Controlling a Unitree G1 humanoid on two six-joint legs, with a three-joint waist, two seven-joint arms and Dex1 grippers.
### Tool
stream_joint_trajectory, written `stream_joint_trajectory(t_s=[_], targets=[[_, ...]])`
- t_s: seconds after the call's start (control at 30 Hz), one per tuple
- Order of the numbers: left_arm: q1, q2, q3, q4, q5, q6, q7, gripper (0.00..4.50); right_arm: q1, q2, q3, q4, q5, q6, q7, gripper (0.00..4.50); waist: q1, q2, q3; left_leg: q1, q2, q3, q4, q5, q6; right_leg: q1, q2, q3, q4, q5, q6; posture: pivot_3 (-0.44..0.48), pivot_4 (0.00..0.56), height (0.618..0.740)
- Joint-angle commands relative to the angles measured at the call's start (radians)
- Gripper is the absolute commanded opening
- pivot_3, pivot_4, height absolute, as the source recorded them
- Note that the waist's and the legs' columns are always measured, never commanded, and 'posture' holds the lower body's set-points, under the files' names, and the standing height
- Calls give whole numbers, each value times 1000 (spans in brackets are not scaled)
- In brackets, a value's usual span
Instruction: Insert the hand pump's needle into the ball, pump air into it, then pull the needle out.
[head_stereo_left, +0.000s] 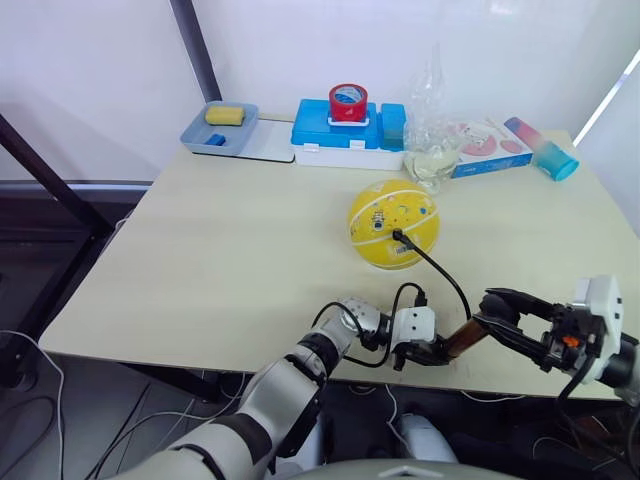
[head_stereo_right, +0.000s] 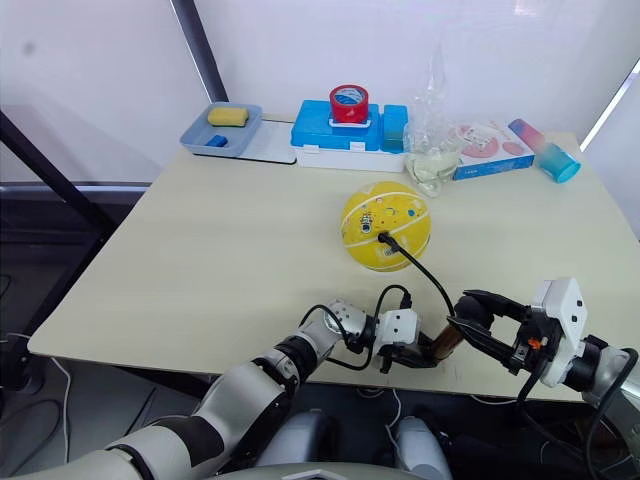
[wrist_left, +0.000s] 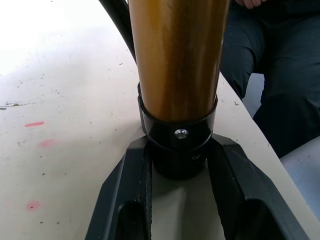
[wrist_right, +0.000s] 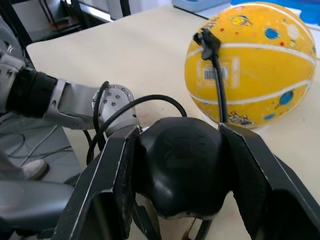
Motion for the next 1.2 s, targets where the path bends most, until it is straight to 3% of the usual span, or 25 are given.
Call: stream_joint_trajectory(t_s=[0.03,0.17,0.4,0.53,0.7,0.97,1.2], targets=[[13,1,-17,21,25,7,-15,1107,9,-22,-141,-16,59,35,-14,2015,0,2,1,0,0,0,0,0,0,0,0,0,0,0,0,0,150,737],[13,2,-18,21,25,7,-17,1107,9,-73,-334,-65,222,106,-18,2015,-1,8,4,-1,0,0,0,0,0,0,-1,-1,0,0,0,0,150,737],[9,-1,-18,22,24,7,-18,1107,-14,-207,-647,-66,499,265,-47,2015,-1,8,6,-2,0,0,-1,0,0,0,-2,-3,-1,0,0,0,150,737],[9,-3,-18,23,24,7,-18,1107,-53,-266,-686,-64,596,336,-95,2015,0,7,8,-2,0,0,-2,0,0,0,-3,-4,-1,0,0,0,150,737],[8,-7,-18,23,23,9,-16,1107,0,-221,-525,-103,451,342,-67,2015,0,4,8,-2,2,0,-2,0,0,0,-4,-7,-1,-1,-2,0,150,737],[3,-6,-10,17,16,4,-16,1107,28,-77,-110,-20,49,120,-34,2015,0,-1,4,-1,2,0,-2,0,0,1,-4,-11,0,-1,-2,0,150,737],[-6,-6,15,4,-13,11,-36,1107,10,29,-3,27,-72,-13,-46,2015,-1,2,5,-1,2,-1,-2,2,-2,1,-5,-13,1,-2,-3,0,150,737]])
